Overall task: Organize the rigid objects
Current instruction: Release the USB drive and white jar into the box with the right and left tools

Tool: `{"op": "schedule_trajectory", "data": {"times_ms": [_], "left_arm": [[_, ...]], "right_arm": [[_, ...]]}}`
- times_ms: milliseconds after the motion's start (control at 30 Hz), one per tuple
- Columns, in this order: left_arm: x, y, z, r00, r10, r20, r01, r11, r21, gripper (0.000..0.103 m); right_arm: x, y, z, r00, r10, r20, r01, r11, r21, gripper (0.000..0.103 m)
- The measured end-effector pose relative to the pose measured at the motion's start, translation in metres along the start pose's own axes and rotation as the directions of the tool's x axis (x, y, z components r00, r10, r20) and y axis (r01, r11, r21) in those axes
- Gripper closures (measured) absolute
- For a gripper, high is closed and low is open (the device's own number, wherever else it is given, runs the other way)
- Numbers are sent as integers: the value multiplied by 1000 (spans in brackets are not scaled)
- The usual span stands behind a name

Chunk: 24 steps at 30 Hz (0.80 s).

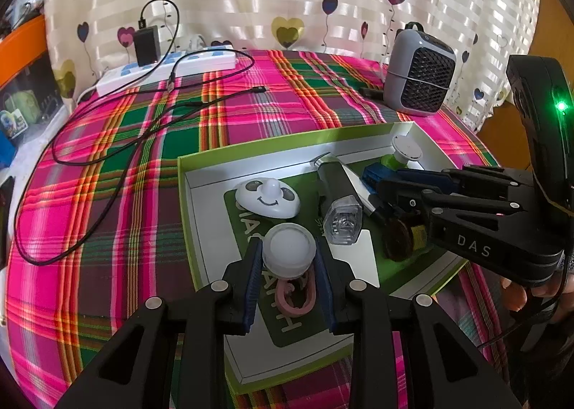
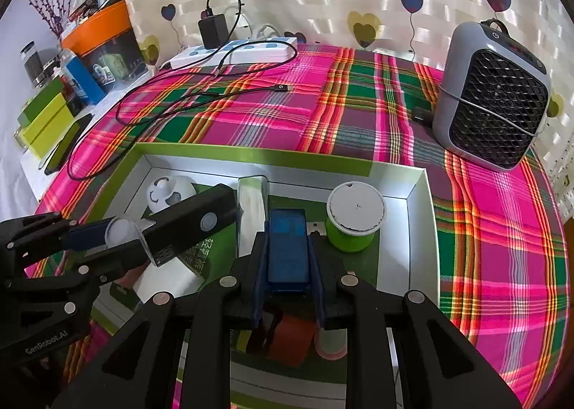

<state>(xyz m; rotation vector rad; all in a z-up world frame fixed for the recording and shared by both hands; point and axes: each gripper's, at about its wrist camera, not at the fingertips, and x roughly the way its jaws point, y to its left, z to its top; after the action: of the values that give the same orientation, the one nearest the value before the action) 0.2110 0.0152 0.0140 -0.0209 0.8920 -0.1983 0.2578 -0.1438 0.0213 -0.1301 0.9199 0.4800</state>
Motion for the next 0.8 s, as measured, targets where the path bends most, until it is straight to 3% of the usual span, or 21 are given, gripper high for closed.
{"op": "schedule_trajectory", "data": {"times_ms": [300,467,800], "left_arm": [[-3,1,0,1000,13,6,-13,1000,-10,74],[-9,-2,-3,1000,18,17,-18,1000,-6,73],[-35,-17,-16,997,53,60,-53,999,-5,73]], "right_arm": [[-5,1,-2,1000,10,13,-11,1000,13,79],[-9,1,-3,999,16,28,-17,999,29,69],[-36,6,-17,997,0,77,-4,999,52,68]]}}
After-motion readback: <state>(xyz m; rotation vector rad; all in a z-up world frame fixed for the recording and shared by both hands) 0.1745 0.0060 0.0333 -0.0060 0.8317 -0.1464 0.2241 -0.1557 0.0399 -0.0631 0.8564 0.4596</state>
